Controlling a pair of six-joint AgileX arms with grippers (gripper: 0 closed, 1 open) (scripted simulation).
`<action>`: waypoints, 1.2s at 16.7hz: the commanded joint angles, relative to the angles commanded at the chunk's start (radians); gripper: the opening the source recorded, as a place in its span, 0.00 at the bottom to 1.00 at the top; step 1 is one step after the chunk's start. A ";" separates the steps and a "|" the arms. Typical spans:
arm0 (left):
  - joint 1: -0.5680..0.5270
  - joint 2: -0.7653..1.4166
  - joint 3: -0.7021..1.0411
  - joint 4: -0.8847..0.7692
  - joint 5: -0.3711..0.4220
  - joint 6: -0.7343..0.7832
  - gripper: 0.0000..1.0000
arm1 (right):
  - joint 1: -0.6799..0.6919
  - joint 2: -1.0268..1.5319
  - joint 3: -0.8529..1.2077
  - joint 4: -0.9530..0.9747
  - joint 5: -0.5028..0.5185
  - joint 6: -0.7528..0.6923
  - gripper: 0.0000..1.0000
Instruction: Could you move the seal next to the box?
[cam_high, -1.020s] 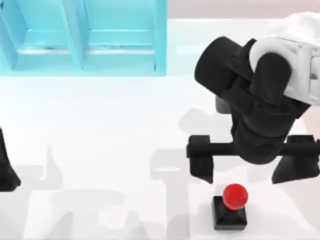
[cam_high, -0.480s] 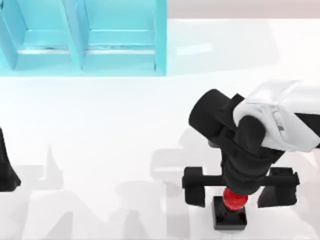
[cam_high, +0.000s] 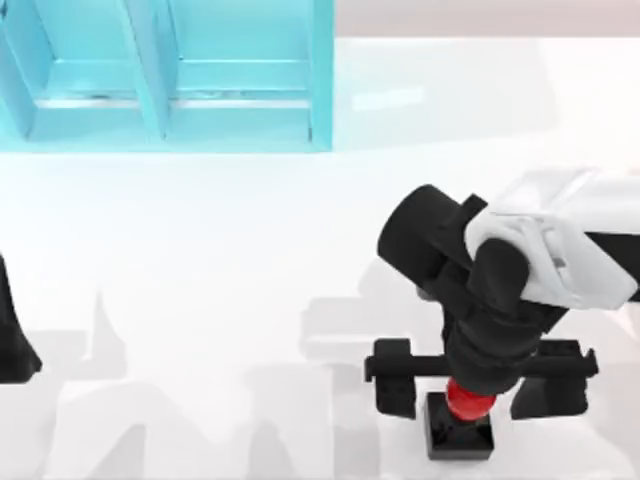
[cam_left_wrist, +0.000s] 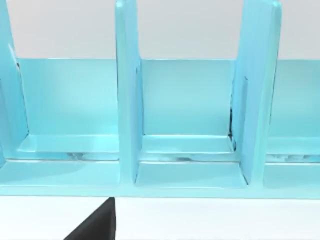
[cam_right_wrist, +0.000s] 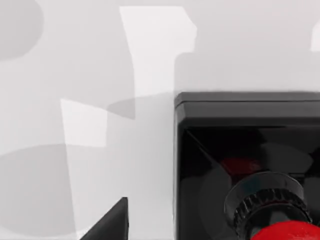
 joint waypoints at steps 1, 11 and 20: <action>0.000 0.000 0.000 0.000 0.000 0.000 1.00 | 0.000 0.000 0.000 0.000 0.000 0.000 0.70; 0.000 0.000 0.000 0.000 0.000 0.000 1.00 | 0.000 0.000 0.000 0.000 0.000 0.000 0.00; 0.000 0.000 0.000 0.000 0.000 0.000 1.00 | -0.001 -0.003 0.003 -0.003 0.000 0.000 0.00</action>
